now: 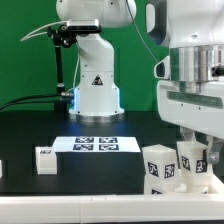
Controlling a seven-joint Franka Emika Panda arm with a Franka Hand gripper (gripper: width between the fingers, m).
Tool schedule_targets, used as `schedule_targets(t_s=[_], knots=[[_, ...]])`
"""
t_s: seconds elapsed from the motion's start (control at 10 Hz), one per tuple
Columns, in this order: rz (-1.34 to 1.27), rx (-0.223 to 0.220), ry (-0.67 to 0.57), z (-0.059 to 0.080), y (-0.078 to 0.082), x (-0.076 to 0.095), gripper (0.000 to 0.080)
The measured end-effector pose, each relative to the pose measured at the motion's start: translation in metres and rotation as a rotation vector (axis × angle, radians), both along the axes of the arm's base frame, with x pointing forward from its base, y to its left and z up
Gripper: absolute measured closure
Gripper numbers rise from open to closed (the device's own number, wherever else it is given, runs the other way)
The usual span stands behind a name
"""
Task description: Assemble stool
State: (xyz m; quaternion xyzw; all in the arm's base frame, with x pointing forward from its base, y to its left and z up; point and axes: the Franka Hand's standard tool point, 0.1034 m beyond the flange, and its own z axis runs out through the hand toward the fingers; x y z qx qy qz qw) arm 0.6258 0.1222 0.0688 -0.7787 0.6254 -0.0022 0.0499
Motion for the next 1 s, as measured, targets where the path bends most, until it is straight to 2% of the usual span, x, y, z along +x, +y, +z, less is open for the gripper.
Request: schedule_targets(t_s=[0.2,0.4,0.6,0.7,0.8,0.9,1.0], knots=[[-0.185,0.033,0.015,0.0003,0.0002,0.0002,0.0462],[-0.550,0.100,0.025,-0.0013,-0.0012,0.0011,0.0462],[-0.688,0.150,0.008,-0.0017,0.0006,0.0017,0.0462],[-0.639,0.143,0.002,-0.0016,0.0007,0.0012,0.0462],[-0.637,0.142,0.003,-0.0024,0.0012,0.0008,0.0349],[-0.613,0.139,0.001,-0.0028,0.0014,0.0006,0.0349],[-0.576,0.139,-0.004,-0.0012,0.0045,0.0003,0.0224]])
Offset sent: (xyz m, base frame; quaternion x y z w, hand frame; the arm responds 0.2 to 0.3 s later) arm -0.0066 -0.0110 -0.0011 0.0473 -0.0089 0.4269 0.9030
